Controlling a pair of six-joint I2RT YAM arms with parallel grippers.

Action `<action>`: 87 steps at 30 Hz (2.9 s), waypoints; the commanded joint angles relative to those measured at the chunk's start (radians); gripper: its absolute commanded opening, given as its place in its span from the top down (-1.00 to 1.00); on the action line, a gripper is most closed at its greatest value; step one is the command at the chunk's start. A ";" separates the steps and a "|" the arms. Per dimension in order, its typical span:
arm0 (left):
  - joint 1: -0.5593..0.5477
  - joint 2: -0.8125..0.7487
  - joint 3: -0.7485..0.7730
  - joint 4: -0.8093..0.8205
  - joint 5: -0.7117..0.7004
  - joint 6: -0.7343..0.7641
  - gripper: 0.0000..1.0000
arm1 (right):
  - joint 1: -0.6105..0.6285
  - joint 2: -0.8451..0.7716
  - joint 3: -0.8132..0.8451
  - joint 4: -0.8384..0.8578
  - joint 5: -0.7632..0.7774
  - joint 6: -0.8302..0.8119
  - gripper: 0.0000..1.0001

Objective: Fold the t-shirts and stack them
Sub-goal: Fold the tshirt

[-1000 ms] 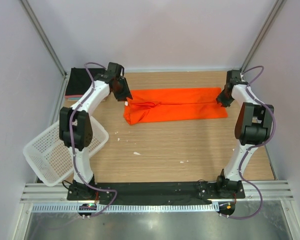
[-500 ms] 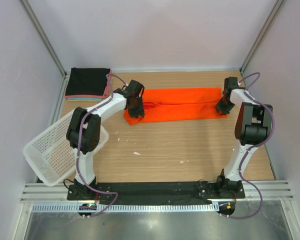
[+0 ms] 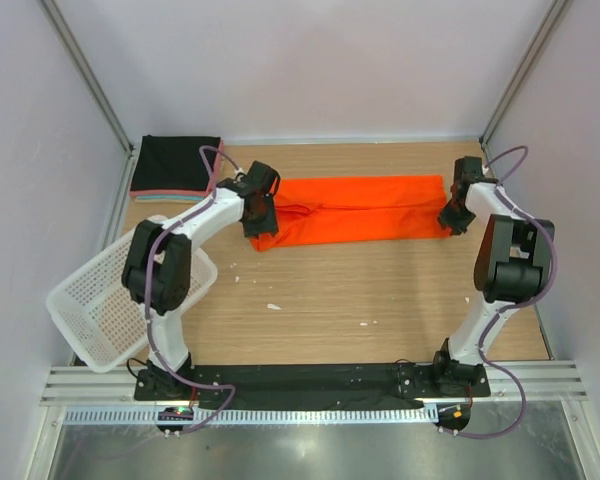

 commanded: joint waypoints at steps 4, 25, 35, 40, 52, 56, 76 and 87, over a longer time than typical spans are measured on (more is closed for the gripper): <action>0.125 -0.204 -0.012 -0.018 0.212 -0.002 0.10 | 0.118 -0.202 0.007 0.210 -0.207 -0.162 0.31; 0.389 -0.502 -0.308 0.100 0.500 -0.011 0.07 | 0.698 0.200 0.460 0.468 -0.557 -0.922 -0.37; 0.390 -0.563 -0.319 0.054 0.350 0.044 0.08 | 0.797 0.360 0.546 0.401 -0.531 -1.133 -0.37; 0.390 -0.580 -0.328 0.038 0.340 0.069 0.08 | 0.836 0.403 0.541 0.425 -0.455 -1.206 -0.32; 0.390 -0.571 -0.342 0.060 0.347 0.078 0.09 | 0.861 0.469 0.572 0.483 -0.315 -1.231 0.02; 0.390 -0.576 -0.362 0.071 0.357 0.077 0.09 | 0.867 0.476 0.564 0.526 -0.297 -1.228 0.10; 0.390 -0.557 -0.365 0.092 0.386 0.075 0.09 | 0.881 0.499 0.583 0.744 -0.097 -1.125 0.98; 0.390 -0.557 -0.371 0.091 0.377 0.078 0.08 | 0.860 0.490 0.560 0.809 -0.066 -1.030 0.98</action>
